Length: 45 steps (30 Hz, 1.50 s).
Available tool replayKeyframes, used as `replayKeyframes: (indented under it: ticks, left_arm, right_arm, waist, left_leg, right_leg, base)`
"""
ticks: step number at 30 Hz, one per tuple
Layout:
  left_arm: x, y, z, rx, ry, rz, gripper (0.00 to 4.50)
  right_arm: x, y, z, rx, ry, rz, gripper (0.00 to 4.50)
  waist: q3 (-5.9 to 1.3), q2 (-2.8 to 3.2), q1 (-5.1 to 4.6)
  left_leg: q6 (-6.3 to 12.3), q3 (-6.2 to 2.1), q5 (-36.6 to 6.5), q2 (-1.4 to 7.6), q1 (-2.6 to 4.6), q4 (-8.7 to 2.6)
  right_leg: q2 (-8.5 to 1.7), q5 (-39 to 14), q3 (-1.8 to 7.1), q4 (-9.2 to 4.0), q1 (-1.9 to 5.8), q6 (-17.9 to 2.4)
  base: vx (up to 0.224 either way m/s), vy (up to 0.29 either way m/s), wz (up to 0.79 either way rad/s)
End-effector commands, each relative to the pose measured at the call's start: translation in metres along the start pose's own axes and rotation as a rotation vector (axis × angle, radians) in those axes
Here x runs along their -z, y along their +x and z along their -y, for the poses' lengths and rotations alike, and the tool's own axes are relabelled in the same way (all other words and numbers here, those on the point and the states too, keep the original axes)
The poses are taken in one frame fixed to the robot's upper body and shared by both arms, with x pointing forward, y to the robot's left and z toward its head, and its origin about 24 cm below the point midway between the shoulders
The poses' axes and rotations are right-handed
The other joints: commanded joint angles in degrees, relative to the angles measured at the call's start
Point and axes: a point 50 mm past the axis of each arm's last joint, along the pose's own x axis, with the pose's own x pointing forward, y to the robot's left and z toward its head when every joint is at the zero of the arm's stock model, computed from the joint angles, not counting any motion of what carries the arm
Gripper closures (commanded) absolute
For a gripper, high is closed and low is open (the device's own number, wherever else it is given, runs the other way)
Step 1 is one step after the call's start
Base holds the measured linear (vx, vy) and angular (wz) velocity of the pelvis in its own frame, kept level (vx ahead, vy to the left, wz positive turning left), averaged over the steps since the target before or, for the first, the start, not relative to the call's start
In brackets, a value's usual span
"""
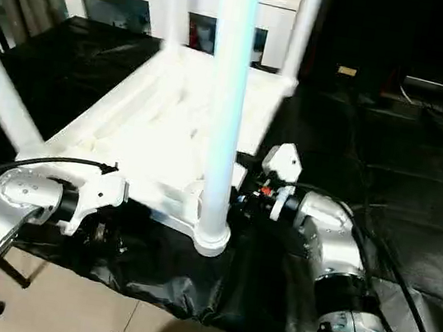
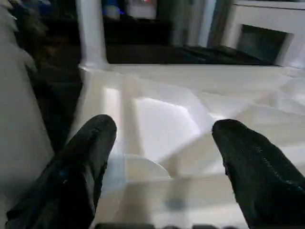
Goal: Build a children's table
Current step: Rotate leg to tighten
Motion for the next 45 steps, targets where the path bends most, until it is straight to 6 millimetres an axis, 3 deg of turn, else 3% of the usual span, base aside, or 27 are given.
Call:
replayKeyframes:
  ticks: [1,4,7,8,10,12,13,14,15,17,18,19,20,22,24,26,27,28,29,30,31,32,35,37,38,39,45]
  left_arm:
    - [-0.011,-0.011,0.005,-0.062,-0.020,0.059,0.61]
    - [-0.011,-0.016,0.011,-0.155,-0.033,0.089,0.46]
    - [-0.012,-0.018,0.014,-0.233,-0.073,0.162,0.19]
    - [-0.014,-0.017,0.017,-0.238,-0.099,0.191,0.19]
    - [-0.017,-0.013,0.023,-0.184,-0.116,0.228,0.06]
    - [-0.019,-0.011,0.025,-0.167,-0.117,0.235,0.06]
    - [-0.025,-0.001,0.027,-0.107,-0.105,0.244,0.06]
    - [-0.028,0.004,0.028,-0.078,-0.096,0.247,0.06]
    - [-0.029,0.005,0.028,-0.070,-0.094,0.248,0.06]
    - [-0.036,0.015,0.023,-0.060,-0.084,0.272,0.06]
    - [-0.038,0.018,0.022,-0.063,-0.083,0.280,0.06]
    - [-0.044,0.029,0.016,-0.069,-0.081,0.311,0.06]
    - [-0.046,0.033,0.014,-0.072,-0.081,0.322,0.06]
    - [-0.055,0.050,0.005,-0.107,-0.096,0.372,0.06]
    - [-0.063,0.065,-0.004,-0.156,-0.120,0.405,0.06]
    - [-0.070,0.075,-0.008,-0.178,-0.133,0.423,0.06]
    - [-0.072,0.079,-0.010,-0.185,-0.135,0.429,0.06]
    - [-0.072,0.079,-0.010,-0.185,-0.135,0.429,0.06]
    - [-0.076,0.083,-0.011,-0.196,-0.138,0.437,0.06]
    - [-0.081,0.091,-0.014,-0.203,-0.151,0.457,0.06]
    - [-0.095,0.106,-0.016,-0.200,-0.153,0.488,0.06]
    - [-0.098,0.109,-0.016,-0.196,-0.151,0.494,0.06]
    - [-0.108,0.118,-0.019,-0.209,-0.140,0.510,0.06]
    - [-0.111,0.120,-0.020,-0.214,-0.136,0.520,0.06]
    - [-0.113,0.121,-0.021,-0.223,-0.134,0.524,0.06]
    - [-0.113,0.120,-0.022,-0.232,-0.132,0.528,0.06]
    - [-0.082,0.092,-0.022,-0.309,-0.130,0.547,0.06]
  right_arm:
    - [0.000,-0.006,0.012,0.140,-0.041,-0.007,0.80]
    - [-0.003,-0.018,0.022,0.266,-0.020,0.017,0.80]
    - [0.000,-0.031,0.020,0.305,0.006,0.026,0.80]
    - [0.003,-0.039,0.015,0.307,0.008,0.011,0.80]
    - [0.007,-0.048,0.010,0.316,0.003,-0.004,0.80]
    - [0.008,-0.052,0.009,0.324,0.006,-0.015,0.80]
    - [0.015,-0.065,0.007,0.358,0.003,-0.083,0.80]
    - [0.018,-0.070,0.006,0.363,-0.004,-0.122,0.80]
    - [0.018,-0.072,0.006,0.363,-0.006,-0.133,0.80]
    - [0.023,-0.082,0.003,0.361,-0.014,-0.205,0.80]
    - [0.024,-0.084,0.002,0.362,-0.013,-0.220,0.80]
    - [0.025,-0.089,0.000,0.360,0.003,-0.240,0.80]
    - [0.026,-0.091,-0.001,0.357,0.007,-0.247,0.80]
    - [0.028,-0.098,-0.007,0.338,0.006,-0.289,0.80]
    - [0.028,-0.102,-0.014,0.319,0.009,-0.308,0.80]
    - [0.027,-0.104,-0.018,0.311,0.008,-0.324,0.80]
    - [0.027,-0.105,-0.019,0.310,0.005,-0.335,0.80]
    - [0.027,-0.105,-0.019,0.310,0.005,-0.335,0.80]
    - [0.027,-0.107,-0.020,0.311,0.001,-0.344,0.80]
    - [0.027,-0.108,-0.022,0.314,0.009,-0.346,0.80]
    - [0.027,-0.108,-0.025,0.312,0.024,-0.347,0.80]
    - [0.027,-0.108,-0.026,0.311,0.026,-0.348,0.80]
    - [0.028,-0.107,-0.029,0.304,0.033,-0.353,0.80]
    - [0.027,-0.106,-0.029,0.302,0.032,-0.355,0.80]
    - [0.027,-0.106,-0.030,0.303,0.031,-0.355,0.80]
    - [0.026,-0.105,-0.030,0.305,0.028,-0.353,0.80]
    - [0.019,-0.107,-0.032,0.369,0.028,-0.324,0.80]
  waist:
    - [-3.73,0.55,-0.50]
    - [-3.64,-0.21,-0.80]
    - [-3.38,-0.19,-0.72]
    - [-3.36,-0.90,-0.90]
    - [-3.24,-0.56,-0.61]
    - [-3.35,-0.64,-0.55]
    - [-3.20,-1.14,-0.82]
    - [-3.15,-0.92,-0.55]
    - [-3.16,-0.25,-0.57]
    - [-3.16,-0.42,-0.77]
    - [-3.17,-0.05,-0.70]
    - [-3.16,-0.55,-0.91]
    - [-3.17,-0.33,-0.88]
    - [-3.31,-0.81,-1.00]
    - [-3.46,-0.54,-1.44]
    - [-3.76,-0.95,-1.78]
    - [-3.80,-0.55,-1.84]
    - [-3.82,-0.82,-2.20]
    - [-3.77,-0.85,-2.30]
    - [-3.63,-1.37,-2.78]
    - [-3.55,-1.15,-2.70]
    - [-3.46,-1.40,-2.82]
    - [-3.61,-1.34,-2.47]
    - [-3.63,-1.48,-2.71]
    - [-3.73,-1.05,-2.65]
    - [-3.80,-1.25,-2.81]
    - [-3.71,-1.36,-2.69]
  left_leg:
    - [0.89,-0.93,-14.0,2.75,1.04,-4.59]
    - [1.54,-0.75,-14.0,2.54,0.96,-4.42]
    - [2.10,-0.65,-15.0,2.55,1.07,-4.42]
    - [2.28,-0.70,-15.3,2.53,0.99,-4.63]
    - [2.17,-0.81,-15.9,2.66,1.01,-4.74]
    - [1.98,-0.82,-16.3,2.63,1.16,-4.74]
    - [2.12,-0.76,-16.4,2.51,0.98,-4.79]
    - [1.96,-0.80,-16.3,2.57,1.22,-4.79]
    - [1.76,-0.77,-16.5,2.57,1.46,-4.70]
    - [1.53,-0.78,-16.3,2.42,1.06,-4.69]
    - [1.36,-0.72,-16.7,2.33,1.35,-4.53]
    - [1.64,-0.63,-16.6,2.17,1.19,-4.45]
    - [1.80,-0.66,-16.4,2.10,1.15,-4.41]
    - [2.35,-0.80,-15.1,2.04,0.66,-4.29]
    - [2.88,-0.75,-14.6,2.00,0.60,-4.07]
    - [3.88,-0.89,-12.6,1.92,0.28,-3.86]
    - [4.45,-0.85,-12.0,1.88,0.35,-3.61]
    - [5.00,-0.87,-11.9,1.93,0.15,-3.62]
    - [5.21,-0.90,-12.1,1.96,0.14,-3.68]
    - [5.67,-0.74,-12.7,1.76,0.09,-3.56]
    - [5.92,-0.66,-13.0,1.65,0.42,-3.42]
    - [5.93,-0.57,-13.2,1.57,0.34,-3.35]
    - [5.77,-1.03,-13.6,2.13,0.39,-3.68]
    - [6.32,-1.08,-12.5,2.00,-0.06,-3.67]
    - [6.37,-1.06,-12.3,2.00,0.12,-3.56]
    - [6.77,-1.04,-12.0,1.96,0.07,-3.45]
    - [8.03,-1.07,-10.3,2.23,-0.16,-3.61]
  right_leg:
    - [-3.61,-10.4,2.47,-3.47,2.56,-15.0]
    - [-3.48,-12.0,2.50,-3.78,2.77,-14.3]
    - [-3.28,-15.6,2.47,-4.40,2.58,-12.3]
    - [-3.07,-16.6,2.41,-4.55,2.55,-11.8]
    - [-3.22,-17.7,2.49,-4.63,2.43,-11.1]
    - [-3.16,-18.1,2.52,-4.69,2.29,-10.9]
    - [-3.05,-18.6,2.53,-4.84,2.33,-10.6]
    - [-3.11,-19.8,2.62,-4.99,2.24,-9.8]
    - [-3.11,-20.1,2.71,-5.02,2.01,-9.8]
    - [-3.14,-19.4,2.65,-5.04,2.36,-9.8]
    - [-3.00,-19.7,2.65,-5.19,2.18,-9.4]
    - [-3.05,-19.6,2.71,-5.44,2.42,-9.2]
    - [-2.98,-19.7,2.68,-5.51,2.47,-9.0]
    - [-3.02,-18.5,2.48,-5.44,2.86,-8.6]
    - [-3.03,-17.1,2.44,-5.53,2.99,-8.7]
    - [-3.07,-14.3,2.33,-5.18,3.42,-9.1]
    - [-3.15,-14.2,2.23,-5.28,3.34,-9.4]
    - [-3.18,-14.0,2.12,-5.27,3.45,-9.8]
    - [-3.24,-14.4,2.07,-5.32,3.42,-9.9]
    - [-3.02,-16.5,1.93,-5.67,3.34,-9.4]
    - [-3.00,-19.1,1.92,-6.08,3.03,-8.9]
    - [-2.85,-20.2,1.91,-6.32,2.98,-8.4]
    - [-3.25,-20.3,1.82,-6.07,3.19,-8.3]
    - [-3.29,-18.2,1.79,-5.91,3.51,-8.8]
    - [-3.33,-17.7,1.81,-5.87,3.40,-9.1]
    - [-3.29,-16.4,1.82,-5.84,3.47,-9.6]
    - [-3.44,-14.8,1.73,-5.43,3.63,-10.4]
  base:
    - [0.000,0.000,0.00]
    - [0.000,0.000,0.00]
    - [0.000,0.000,0.00]
    - [0.000,0.000,0.00]
    - [0.000,0.000,0.00]
    - [0.000,0.000,0.00]
    - [0.000,0.000,0.00]
    - [0.000,0.000,0.00]
    - [0.000,0.000,0.00]
    - [0.000,0.000,0.00]
    - [0.000,0.000,0.00]
    - [0.000,0.000,0.00]
    - [0.000,0.000,0.00]
    - [0.000,0.000,0.00]
    - [0.000,0.000,0.00]
    - [0.000,0.000,0.00]
    - [0.000,0.000,0.00]
    - [0.000,0.000,0.00]
    - [0.000,0.000,0.00]
    - [0.000,0.000,0.00]
    - [0.000,0.000,0.00]
    - [0.000,0.000,0.00]
    - [0.000,0.000,0.00]
    - [0.000,0.000,0.00]
    - [0.000,0.000,0.00]
    - [0.000,0.000,0.00]
    - [0.000,0.000,0.00]
